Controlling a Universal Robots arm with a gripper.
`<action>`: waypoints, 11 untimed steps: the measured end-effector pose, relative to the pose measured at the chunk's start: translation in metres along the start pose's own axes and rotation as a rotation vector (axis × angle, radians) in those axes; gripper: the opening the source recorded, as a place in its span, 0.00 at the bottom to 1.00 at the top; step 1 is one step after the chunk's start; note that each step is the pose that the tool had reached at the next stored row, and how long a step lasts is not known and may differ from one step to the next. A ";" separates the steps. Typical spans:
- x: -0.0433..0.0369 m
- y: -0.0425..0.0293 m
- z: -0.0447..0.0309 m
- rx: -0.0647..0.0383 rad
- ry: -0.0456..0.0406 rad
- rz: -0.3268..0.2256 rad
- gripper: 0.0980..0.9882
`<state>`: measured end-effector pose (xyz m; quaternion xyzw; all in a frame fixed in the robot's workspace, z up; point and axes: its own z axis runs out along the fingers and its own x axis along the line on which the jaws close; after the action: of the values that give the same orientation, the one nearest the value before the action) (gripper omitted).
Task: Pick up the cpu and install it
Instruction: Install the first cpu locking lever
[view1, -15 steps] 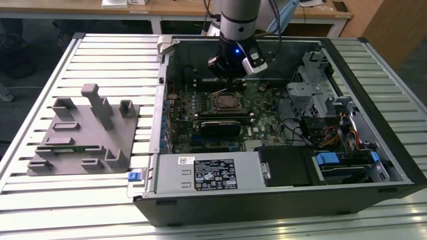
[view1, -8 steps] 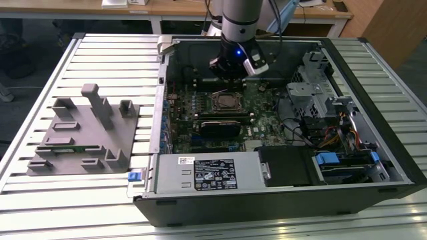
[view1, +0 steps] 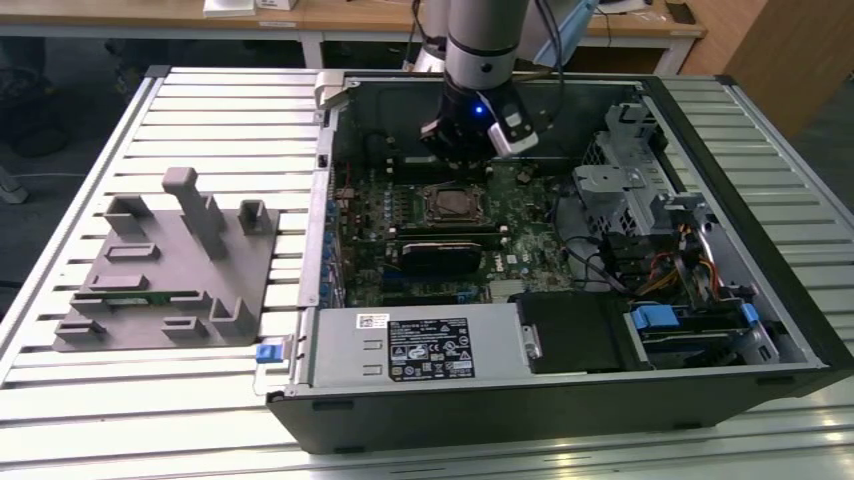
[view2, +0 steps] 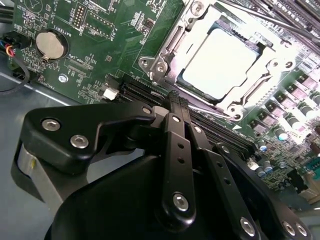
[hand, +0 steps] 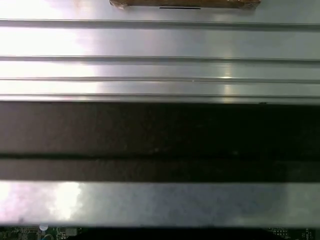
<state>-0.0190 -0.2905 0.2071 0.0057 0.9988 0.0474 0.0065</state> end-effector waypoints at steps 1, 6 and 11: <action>0.0000 -0.0001 0.0008 0.000 0.0001 0.000 0.01; -0.0005 -0.0004 0.0042 0.000 0.0007 0.000 0.01; -0.0015 -0.0006 0.0067 0.000 0.0012 0.000 0.01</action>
<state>-0.0174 -0.2905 0.2004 0.0057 0.9988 0.0474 0.0058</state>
